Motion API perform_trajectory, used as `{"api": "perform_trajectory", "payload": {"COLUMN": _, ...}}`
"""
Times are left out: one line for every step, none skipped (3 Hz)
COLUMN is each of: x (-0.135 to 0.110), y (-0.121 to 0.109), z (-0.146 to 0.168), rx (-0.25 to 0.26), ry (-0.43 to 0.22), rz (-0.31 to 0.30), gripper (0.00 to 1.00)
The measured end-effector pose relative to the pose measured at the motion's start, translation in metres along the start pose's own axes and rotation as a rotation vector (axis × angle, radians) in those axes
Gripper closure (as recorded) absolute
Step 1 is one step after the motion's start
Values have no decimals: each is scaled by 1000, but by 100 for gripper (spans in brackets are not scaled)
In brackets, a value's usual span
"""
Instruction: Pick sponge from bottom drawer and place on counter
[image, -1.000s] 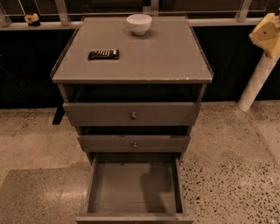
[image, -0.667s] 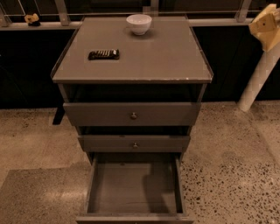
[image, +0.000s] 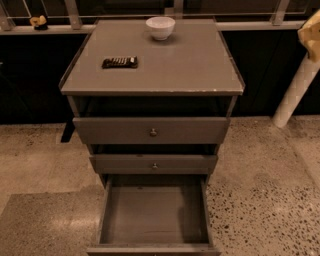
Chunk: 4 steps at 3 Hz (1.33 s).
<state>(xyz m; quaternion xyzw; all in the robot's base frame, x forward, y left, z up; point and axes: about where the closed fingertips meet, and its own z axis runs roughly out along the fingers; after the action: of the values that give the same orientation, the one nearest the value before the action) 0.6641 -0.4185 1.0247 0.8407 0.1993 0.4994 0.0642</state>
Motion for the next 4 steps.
{"api": "perform_trajectory", "payload": {"x": -18, "y": 10, "z": -31, "rx": 151, "ry": 115, "rz": -20, "gripper": 100}}
{"api": "perform_trajectory", "payload": {"x": -7, "y": -6, "z": -50, "rx": 238, "ry": 182, "rz": -111, "gripper": 100}}
{"api": "perform_trajectory", "payload": {"x": 8, "y": -27, "z": -72, "rx": 337, "ry": 295, "rz": -193, "gripper": 100}}
{"api": "perform_trajectory", "payload": {"x": 23, "y": -35, "z": -96, "rx": 387, "ry": 424, "rz": -247, "gripper": 100}}
